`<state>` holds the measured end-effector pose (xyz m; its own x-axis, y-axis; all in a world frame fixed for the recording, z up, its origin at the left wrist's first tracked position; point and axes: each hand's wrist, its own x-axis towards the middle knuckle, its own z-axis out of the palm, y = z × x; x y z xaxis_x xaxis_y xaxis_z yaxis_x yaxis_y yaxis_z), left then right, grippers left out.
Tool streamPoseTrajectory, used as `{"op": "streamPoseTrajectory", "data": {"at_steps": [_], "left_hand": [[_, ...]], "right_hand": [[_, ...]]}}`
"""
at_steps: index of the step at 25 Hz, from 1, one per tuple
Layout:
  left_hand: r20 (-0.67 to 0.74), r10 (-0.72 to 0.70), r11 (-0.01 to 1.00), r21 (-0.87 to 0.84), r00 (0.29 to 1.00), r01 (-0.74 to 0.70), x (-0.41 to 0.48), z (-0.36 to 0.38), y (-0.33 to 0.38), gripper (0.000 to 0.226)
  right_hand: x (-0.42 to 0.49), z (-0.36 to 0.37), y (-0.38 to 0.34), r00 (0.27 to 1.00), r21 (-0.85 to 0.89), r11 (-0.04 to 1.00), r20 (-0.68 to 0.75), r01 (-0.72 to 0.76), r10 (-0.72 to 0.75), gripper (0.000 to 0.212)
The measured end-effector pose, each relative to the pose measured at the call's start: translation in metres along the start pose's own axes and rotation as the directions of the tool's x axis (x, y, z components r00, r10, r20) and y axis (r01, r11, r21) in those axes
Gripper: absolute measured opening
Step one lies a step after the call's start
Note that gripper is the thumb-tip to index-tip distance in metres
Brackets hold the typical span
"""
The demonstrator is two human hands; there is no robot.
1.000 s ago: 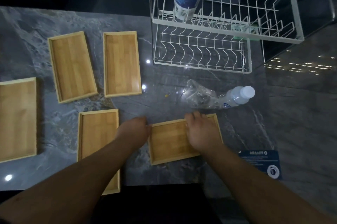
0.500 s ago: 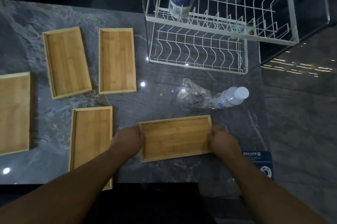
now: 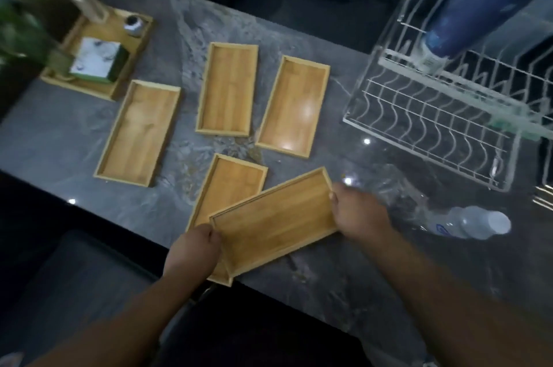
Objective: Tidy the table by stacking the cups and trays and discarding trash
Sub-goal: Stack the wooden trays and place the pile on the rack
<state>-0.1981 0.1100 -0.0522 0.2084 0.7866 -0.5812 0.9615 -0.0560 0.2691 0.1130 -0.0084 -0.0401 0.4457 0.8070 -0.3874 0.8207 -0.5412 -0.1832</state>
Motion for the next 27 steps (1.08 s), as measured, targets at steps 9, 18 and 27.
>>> {"op": "streamPoseTrajectory", "data": {"at_steps": [9, 18, 27], "left_hand": [[0.110, -0.351, 0.916, -0.166, 0.930, 0.365, -0.028, 0.025, -0.057, 0.034], [0.183, -0.396, 0.834, -0.338, 0.900, 0.436, -0.027, 0.027, -0.065, 0.036], [0.380, -0.438, 0.732, -0.376, 0.815, 0.569, -0.017, 0.026, -0.074, 0.048]], "right_hand": [[0.122, -0.019, -0.160, 0.872, -0.261, 0.833, 0.167, 0.488, -0.460, 0.024], [0.145, -0.011, -0.189, 0.874, -0.292, 0.833, 0.287, 0.470, -0.393, 0.025], [0.134, 0.001, -0.189, 0.923, -0.171, 0.919, 0.219, 0.356, -0.316, 0.030]]}}
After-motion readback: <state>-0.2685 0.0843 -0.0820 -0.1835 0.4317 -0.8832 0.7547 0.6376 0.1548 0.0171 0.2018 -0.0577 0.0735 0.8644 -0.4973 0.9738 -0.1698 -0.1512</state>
